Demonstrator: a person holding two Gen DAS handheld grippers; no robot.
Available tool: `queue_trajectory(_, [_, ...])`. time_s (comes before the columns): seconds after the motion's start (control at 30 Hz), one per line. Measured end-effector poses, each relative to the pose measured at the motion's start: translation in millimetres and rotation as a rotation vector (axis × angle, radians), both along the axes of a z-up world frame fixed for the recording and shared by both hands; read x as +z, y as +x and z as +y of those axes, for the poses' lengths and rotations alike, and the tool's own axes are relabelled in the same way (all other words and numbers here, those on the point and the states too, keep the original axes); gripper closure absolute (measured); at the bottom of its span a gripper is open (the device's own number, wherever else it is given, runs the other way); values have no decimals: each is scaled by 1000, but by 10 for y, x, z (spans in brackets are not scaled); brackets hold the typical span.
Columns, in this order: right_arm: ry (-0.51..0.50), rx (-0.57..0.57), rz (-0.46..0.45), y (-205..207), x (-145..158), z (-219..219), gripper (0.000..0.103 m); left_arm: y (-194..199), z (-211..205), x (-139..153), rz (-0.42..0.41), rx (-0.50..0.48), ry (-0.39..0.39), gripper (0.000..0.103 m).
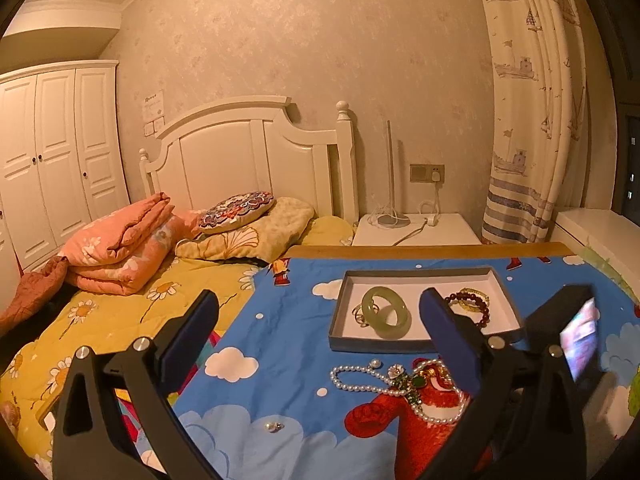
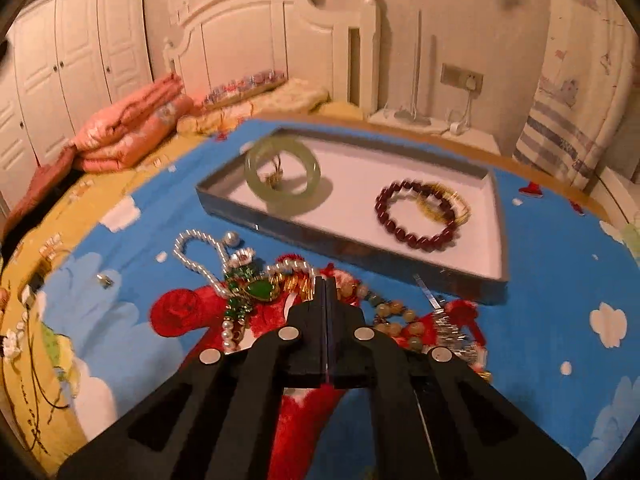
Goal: Organize jewelry
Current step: 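Move both open tools back to the remaining jewelry heap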
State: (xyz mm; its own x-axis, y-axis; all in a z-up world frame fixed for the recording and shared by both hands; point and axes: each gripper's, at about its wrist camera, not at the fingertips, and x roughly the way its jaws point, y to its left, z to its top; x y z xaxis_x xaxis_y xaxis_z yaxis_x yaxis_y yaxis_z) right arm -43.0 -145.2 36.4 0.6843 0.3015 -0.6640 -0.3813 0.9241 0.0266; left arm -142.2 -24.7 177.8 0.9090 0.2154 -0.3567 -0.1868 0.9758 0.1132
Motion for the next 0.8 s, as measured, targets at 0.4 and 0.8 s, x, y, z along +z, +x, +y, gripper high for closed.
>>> queue_trajectory(0.4, [136, 9, -58, -261, 364, -681, 94, 473, 426, -852, 270, -45, -174, 3])
queue_trajectory(0.8, [147, -81, 40, -93, -30, -1164, 24, 760, -453, -1300, 346, -335, -67, 7])
